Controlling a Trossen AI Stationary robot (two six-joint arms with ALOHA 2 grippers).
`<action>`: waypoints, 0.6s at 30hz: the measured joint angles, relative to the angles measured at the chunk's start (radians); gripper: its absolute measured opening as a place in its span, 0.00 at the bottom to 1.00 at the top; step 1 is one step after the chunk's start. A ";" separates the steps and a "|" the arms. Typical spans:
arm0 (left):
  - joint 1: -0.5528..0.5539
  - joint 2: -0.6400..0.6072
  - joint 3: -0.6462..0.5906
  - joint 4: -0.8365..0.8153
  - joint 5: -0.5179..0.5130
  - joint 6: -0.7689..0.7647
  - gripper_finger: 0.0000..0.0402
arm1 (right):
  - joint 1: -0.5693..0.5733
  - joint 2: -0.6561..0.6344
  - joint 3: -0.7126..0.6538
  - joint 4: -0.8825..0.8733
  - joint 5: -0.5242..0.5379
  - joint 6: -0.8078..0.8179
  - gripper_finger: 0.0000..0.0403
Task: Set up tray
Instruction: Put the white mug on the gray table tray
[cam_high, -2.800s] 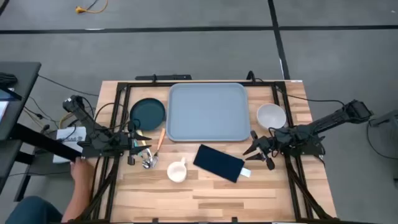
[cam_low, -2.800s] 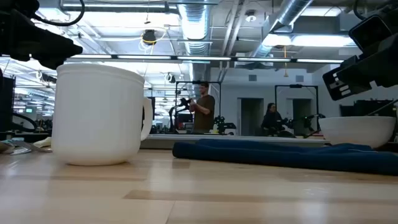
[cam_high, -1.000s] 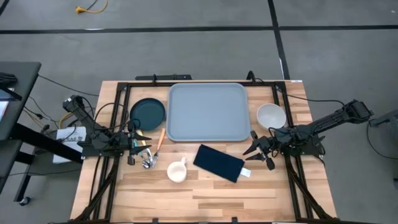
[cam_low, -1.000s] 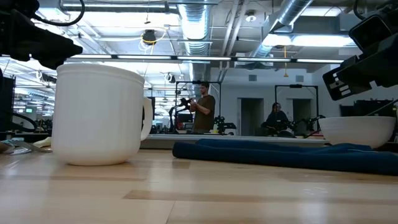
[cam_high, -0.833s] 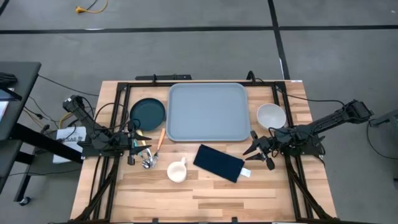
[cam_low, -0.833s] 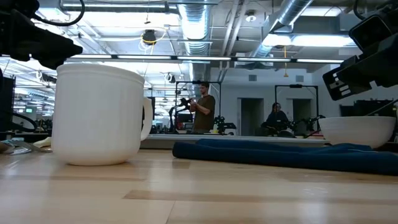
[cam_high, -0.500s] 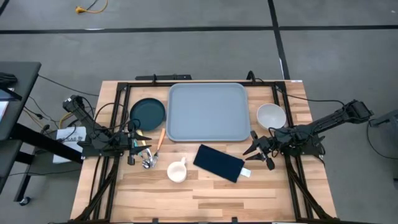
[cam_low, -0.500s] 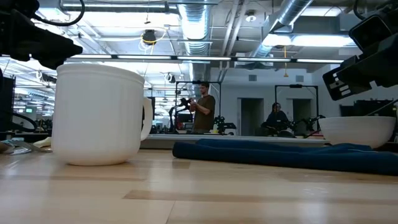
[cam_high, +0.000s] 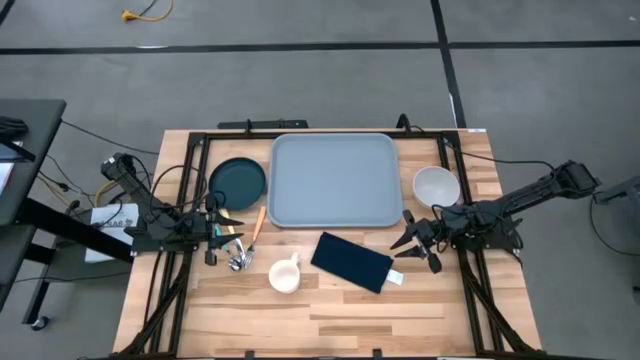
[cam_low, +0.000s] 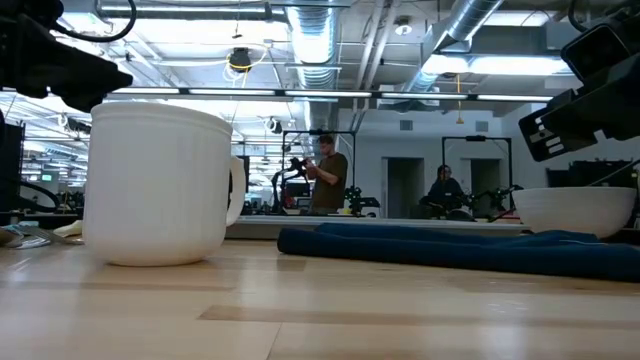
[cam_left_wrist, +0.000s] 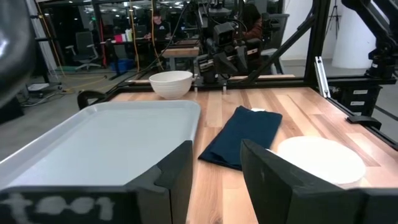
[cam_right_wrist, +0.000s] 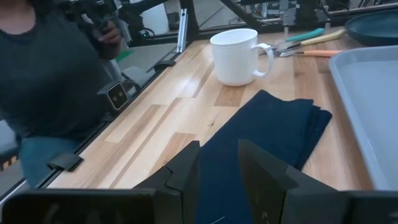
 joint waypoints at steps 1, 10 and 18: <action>0.000 0.000 -0.001 0.008 0.000 0.001 0.31 | -0.005 0.000 0.000 0.000 0.001 -0.003 0.25; 0.000 0.000 -0.001 0.019 0.000 0.039 0.31 | -0.055 0.000 0.000 0.000 0.002 -0.137 0.25; 0.000 0.000 0.000 0.019 -0.029 0.266 0.31 | -0.045 0.000 0.000 0.153 0.009 -0.003 0.25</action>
